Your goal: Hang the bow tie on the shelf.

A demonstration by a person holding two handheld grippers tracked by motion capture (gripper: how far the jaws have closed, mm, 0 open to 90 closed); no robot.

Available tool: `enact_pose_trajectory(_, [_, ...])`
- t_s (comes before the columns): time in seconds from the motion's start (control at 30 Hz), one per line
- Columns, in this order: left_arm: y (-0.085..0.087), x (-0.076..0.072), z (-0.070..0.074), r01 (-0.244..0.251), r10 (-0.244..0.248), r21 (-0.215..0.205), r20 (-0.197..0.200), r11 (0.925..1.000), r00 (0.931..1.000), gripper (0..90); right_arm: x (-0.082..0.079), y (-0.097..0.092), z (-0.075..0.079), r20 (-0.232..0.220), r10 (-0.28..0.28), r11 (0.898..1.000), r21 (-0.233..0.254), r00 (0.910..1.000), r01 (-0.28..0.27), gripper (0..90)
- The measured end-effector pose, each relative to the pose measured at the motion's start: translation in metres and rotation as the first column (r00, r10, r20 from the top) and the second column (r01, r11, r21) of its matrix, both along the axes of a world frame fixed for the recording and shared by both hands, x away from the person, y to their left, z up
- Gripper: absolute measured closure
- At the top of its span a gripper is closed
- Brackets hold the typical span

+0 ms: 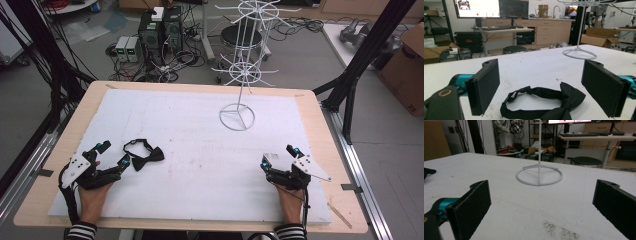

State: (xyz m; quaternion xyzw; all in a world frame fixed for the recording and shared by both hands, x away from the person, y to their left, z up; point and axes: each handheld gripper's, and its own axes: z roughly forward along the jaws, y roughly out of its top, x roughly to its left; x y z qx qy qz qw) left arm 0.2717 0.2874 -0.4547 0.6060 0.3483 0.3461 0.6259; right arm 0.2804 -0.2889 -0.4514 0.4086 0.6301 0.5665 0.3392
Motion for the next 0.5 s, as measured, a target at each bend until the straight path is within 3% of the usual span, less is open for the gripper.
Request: enact_pose_trajectory(0.5, [-0.0006, -0.0005, -0.0001, -0.004, 0.004, 0.000, 0.008, 1.0000, 1.0000, 15.3, -0.0006, 0.0008, 0.0001, -0.006, -0.002, 1.000, -0.002, 1.0000, 0.002, 0.7])
